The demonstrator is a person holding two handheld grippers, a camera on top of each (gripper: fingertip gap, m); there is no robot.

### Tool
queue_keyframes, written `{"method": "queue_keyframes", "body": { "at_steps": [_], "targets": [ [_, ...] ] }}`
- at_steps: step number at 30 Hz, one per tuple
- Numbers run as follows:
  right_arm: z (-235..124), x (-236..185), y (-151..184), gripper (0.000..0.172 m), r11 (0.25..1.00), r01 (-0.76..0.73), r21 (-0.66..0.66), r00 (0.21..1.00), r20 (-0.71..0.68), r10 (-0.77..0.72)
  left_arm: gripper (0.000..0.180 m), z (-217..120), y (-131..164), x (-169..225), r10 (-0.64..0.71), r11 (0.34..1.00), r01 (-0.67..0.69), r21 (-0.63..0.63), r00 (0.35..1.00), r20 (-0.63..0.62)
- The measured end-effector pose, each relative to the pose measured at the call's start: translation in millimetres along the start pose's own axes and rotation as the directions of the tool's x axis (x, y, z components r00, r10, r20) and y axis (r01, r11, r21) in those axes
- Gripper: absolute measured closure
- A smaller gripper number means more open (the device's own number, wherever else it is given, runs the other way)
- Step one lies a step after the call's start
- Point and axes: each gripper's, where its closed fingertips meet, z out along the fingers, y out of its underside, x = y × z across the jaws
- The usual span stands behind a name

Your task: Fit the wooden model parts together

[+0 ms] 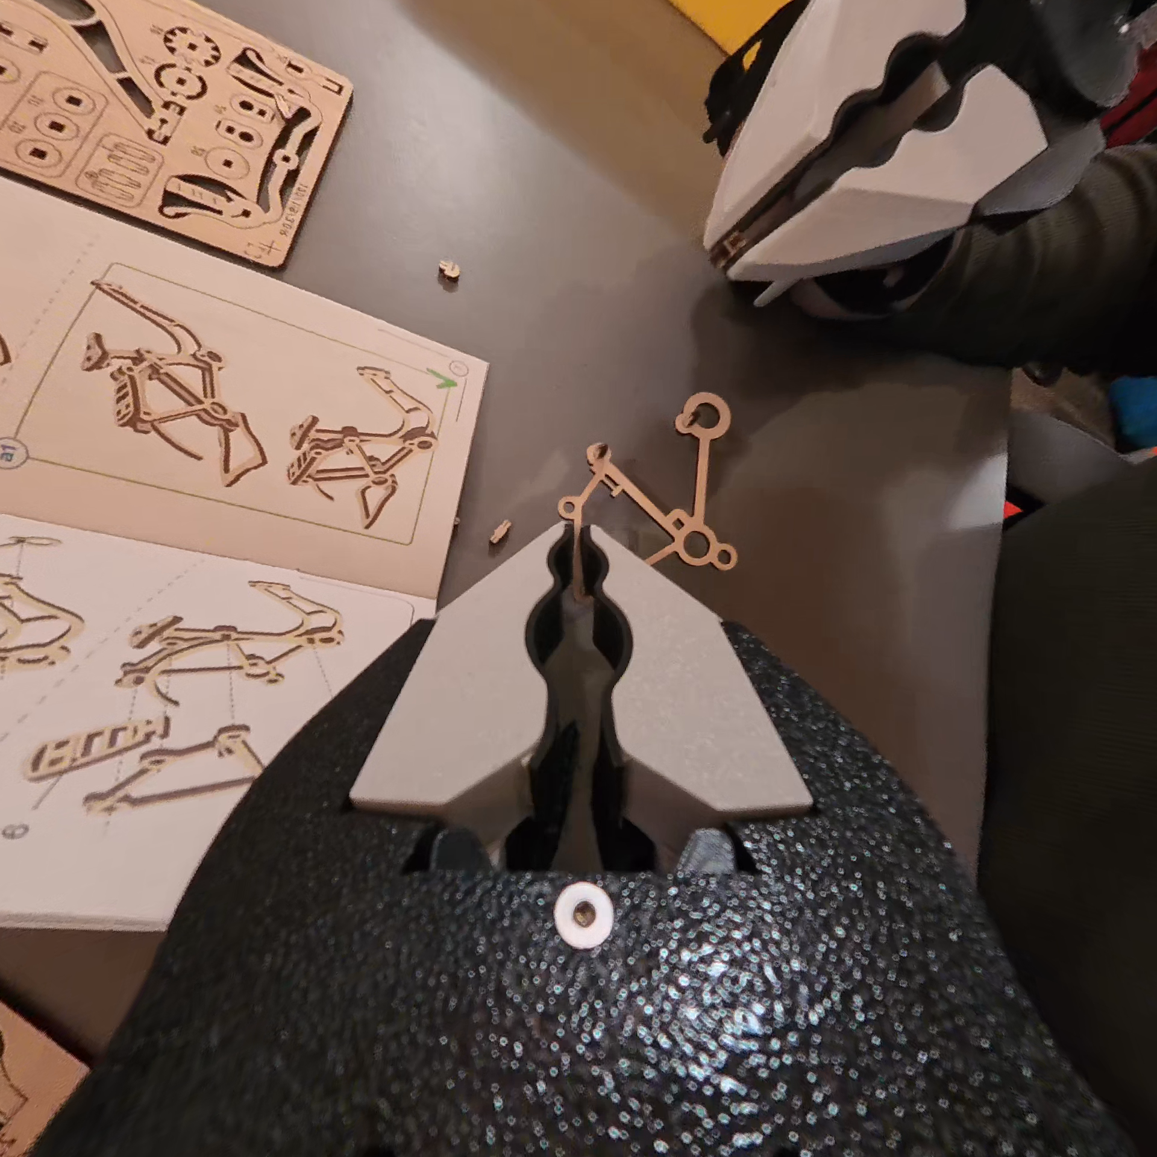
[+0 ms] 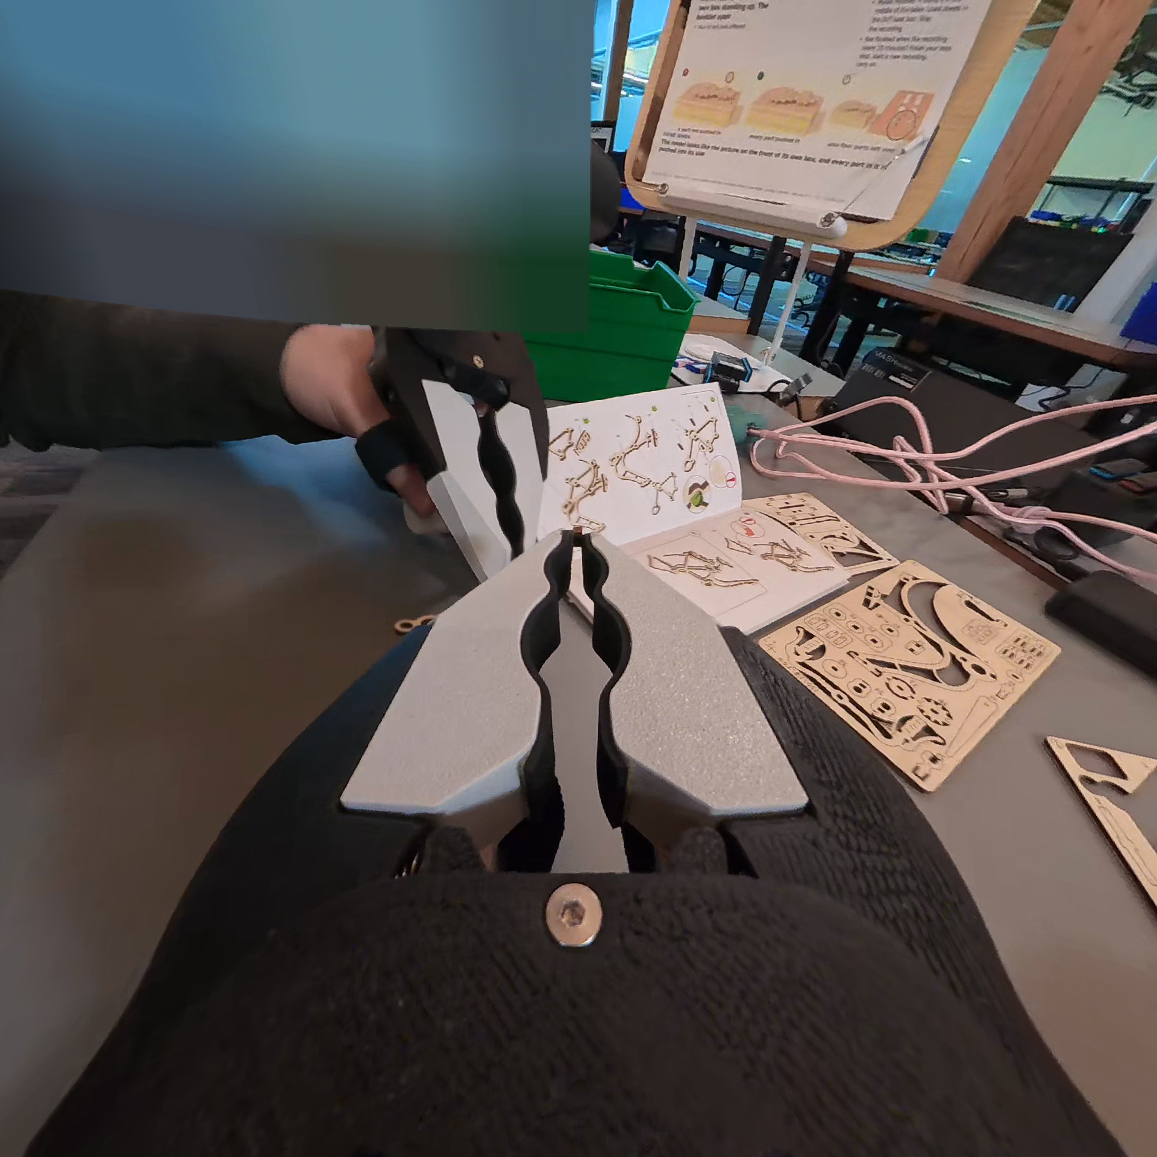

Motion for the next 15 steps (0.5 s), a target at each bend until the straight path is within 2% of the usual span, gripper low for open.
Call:
{"method": "queue_keyframes", "body": {
  "at_steps": [11, 15],
  "targets": [
    [0, -1, 0, 0.171, 0.998, -0.069, 0.01, 0.997, 0.025, 0.069, 0.18, 10, 10, 6, 0.007, 0.999, -0.008, -0.05, 1.0, -0.013],
    [-1, 1, -2, 0.171, 0.989, -0.148, 0.03, 0.987, 0.063, 0.146, 0.18, 11, 11, 6, 0.011, 0.998, -0.011, -0.057, 1.0, -0.008]
  ]
}}
